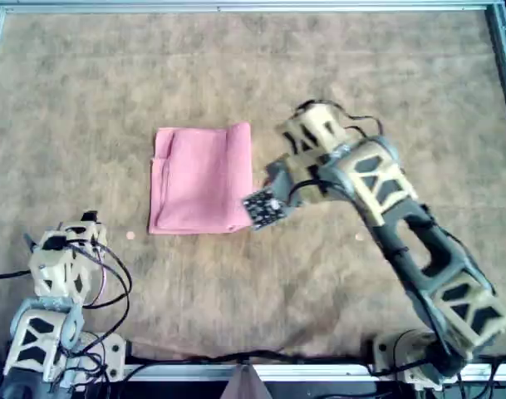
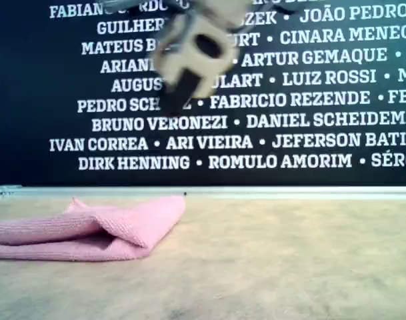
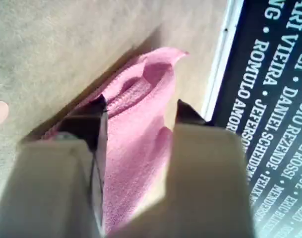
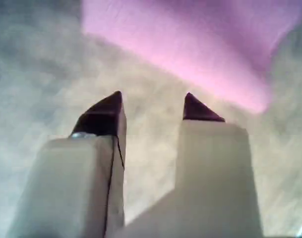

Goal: Fold a cloth

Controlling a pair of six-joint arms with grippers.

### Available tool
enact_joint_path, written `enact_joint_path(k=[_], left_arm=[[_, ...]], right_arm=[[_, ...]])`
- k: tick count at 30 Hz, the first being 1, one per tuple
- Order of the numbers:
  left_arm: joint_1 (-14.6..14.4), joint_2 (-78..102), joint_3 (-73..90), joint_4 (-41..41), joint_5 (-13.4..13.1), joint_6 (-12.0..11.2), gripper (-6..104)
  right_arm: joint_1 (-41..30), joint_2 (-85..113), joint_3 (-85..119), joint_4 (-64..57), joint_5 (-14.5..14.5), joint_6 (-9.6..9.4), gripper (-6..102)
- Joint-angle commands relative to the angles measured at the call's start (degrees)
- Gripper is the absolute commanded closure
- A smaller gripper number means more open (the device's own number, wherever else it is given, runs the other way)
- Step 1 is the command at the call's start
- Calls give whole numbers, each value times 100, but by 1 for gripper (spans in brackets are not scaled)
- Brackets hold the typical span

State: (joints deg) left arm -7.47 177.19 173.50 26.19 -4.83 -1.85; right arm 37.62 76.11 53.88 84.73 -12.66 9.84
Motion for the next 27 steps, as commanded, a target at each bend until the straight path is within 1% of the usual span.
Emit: enact_joint_path(k=[1, 12, 14, 16, 19, 20, 21, 23, 26, 27], left_arm=[[114, 18, -114, -97, 26, -26, 47], [70, 26, -114, -105, 26, -44, 47], [53, 26, -114, -105, 35, 0, 47], [53, 26, -114, -105, 35, -44, 47], [53, 18, -114, -70, 35, -35, 48], [53, 18, -114, -70, 35, 0, 48], [53, 18, -114, -70, 35, -9, 48], [44, 18, -114, -70, 44, -53, 48], [44, 18, -114, -70, 44, -53, 48], [44, 18, -114, -70, 44, -53, 48]], right_arm=[[-457, 1433, 211, 0, 35, -35, 59], [-2461, 4263, 1714, 79, 35, -53, 93], [-2760, 4878, 2180, 53, 35, -53, 96], [-2988, 5432, 2689, 0, 35, -53, 97], [-3129, 6231, 3524, -53, 35, -62, 97], [-3129, 6469, 3806, -149, 35, -97, 97], [-3138, 6680, 4069, -308, 35, -158, 97], [-3146, 7146, 4685, -782, 35, -422, 97], [-3155, 7937, 5748, -1749, 35, -984, 97], [-3155, 8218, 6170, -2083, 35, -1134, 97]])
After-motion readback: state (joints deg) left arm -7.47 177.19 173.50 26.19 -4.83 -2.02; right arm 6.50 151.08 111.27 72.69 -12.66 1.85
